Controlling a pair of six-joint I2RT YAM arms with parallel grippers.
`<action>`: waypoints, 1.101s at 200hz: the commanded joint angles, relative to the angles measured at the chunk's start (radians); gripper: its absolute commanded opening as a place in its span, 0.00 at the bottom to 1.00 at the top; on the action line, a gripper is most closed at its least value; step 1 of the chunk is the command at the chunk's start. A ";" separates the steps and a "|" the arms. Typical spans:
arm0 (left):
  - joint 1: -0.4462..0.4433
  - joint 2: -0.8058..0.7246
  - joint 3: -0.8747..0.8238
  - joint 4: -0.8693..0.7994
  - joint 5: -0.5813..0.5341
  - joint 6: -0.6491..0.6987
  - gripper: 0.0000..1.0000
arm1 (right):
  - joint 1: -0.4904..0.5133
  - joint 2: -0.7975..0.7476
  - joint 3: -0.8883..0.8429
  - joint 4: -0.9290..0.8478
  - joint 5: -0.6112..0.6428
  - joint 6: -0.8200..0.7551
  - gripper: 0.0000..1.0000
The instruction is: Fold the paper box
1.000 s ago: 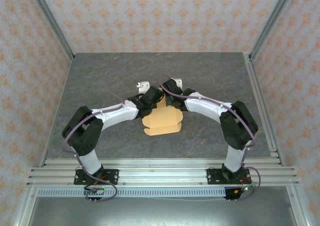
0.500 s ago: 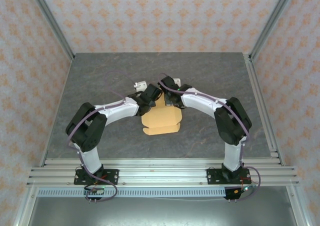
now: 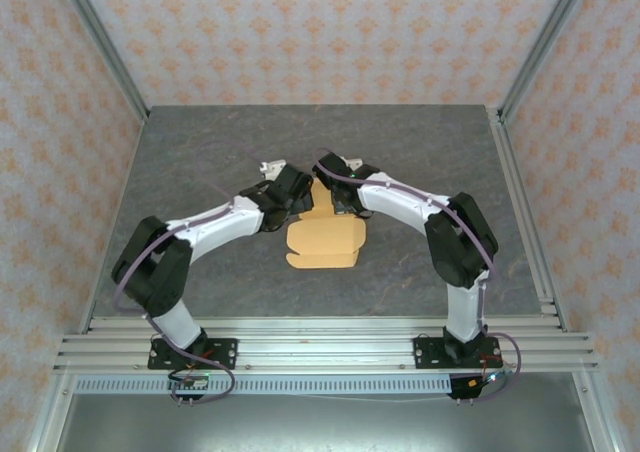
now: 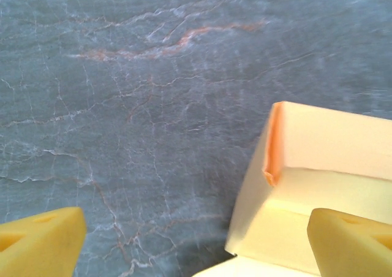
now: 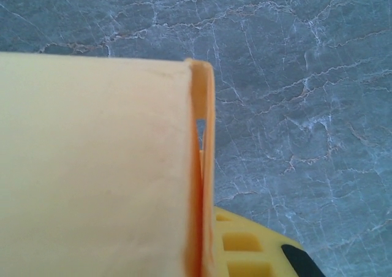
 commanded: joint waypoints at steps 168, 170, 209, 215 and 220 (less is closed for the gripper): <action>0.312 -0.283 -0.062 -0.090 0.351 0.257 0.99 | -0.092 0.366 0.596 -0.796 -0.355 -0.594 0.00; 0.313 -0.282 -0.062 -0.089 0.351 0.256 0.99 | -0.091 0.371 0.603 -0.804 -0.350 -0.597 0.00; 0.321 -0.266 -0.062 -0.075 0.365 0.248 0.99 | -0.094 0.450 0.701 -0.867 -0.303 -0.601 0.00; 0.321 -0.264 -0.061 -0.074 0.366 0.249 0.99 | -0.094 0.462 0.712 -0.872 -0.293 -0.599 0.02; 0.322 -0.262 -0.062 -0.072 0.366 0.247 0.99 | -0.094 0.470 0.718 -0.873 -0.281 -0.596 0.04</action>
